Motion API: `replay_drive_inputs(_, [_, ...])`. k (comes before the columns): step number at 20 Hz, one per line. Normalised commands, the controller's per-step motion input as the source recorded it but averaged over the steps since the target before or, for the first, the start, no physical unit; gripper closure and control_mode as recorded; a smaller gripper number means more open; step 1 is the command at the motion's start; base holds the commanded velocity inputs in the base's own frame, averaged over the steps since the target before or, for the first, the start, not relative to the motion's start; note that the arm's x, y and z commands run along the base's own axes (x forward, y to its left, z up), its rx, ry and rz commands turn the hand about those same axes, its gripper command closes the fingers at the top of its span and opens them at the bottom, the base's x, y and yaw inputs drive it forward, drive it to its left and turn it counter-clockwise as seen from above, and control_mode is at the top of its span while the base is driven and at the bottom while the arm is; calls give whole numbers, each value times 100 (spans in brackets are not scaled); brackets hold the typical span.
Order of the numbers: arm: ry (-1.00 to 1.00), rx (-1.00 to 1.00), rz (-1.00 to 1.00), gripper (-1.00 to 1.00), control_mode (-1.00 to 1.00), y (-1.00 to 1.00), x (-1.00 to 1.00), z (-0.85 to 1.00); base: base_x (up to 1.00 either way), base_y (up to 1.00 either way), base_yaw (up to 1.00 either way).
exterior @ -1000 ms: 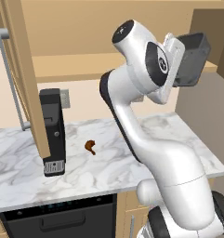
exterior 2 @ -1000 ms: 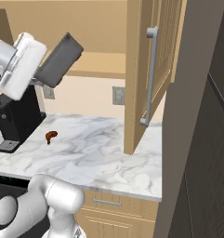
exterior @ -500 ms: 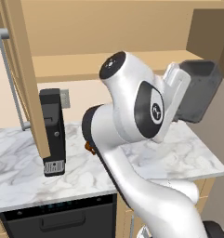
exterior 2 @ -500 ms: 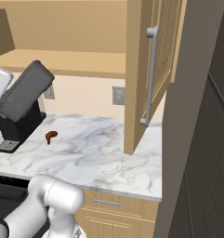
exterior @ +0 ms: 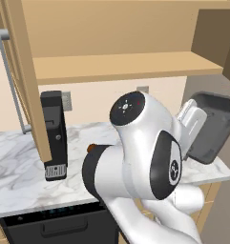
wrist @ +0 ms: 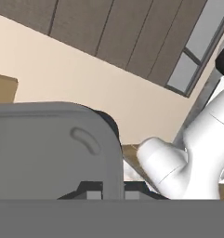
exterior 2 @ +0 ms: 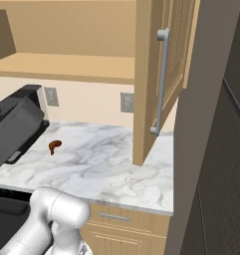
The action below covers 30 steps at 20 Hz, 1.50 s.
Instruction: Retrieve the tupperware from the cabinet, then place the raw meat into the tupperware to avoid contamination.
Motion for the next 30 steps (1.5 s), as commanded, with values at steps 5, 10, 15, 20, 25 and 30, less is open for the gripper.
replay_drive_inputs(5, [-9,6,2,100,-100,4,14,-5,0,0,0])
replay_drive_inputs(10, [5,15,3,100,-100,0,41,-25,0,0,0])
replay_drive_inputs(15, [12,14,5,100,-100,0,48,-40,0,0,0])
replay_drive_inputs(20, [1,5,7,100,-100,0,60,-28,0,0,0])
replay_drive_inputs(25, [1,9,7,100,-100,0,56,-35,0,0,0])
replay_drive_inputs(30, [7,12,10,100,-100,-1,58,-51,0,0,0])
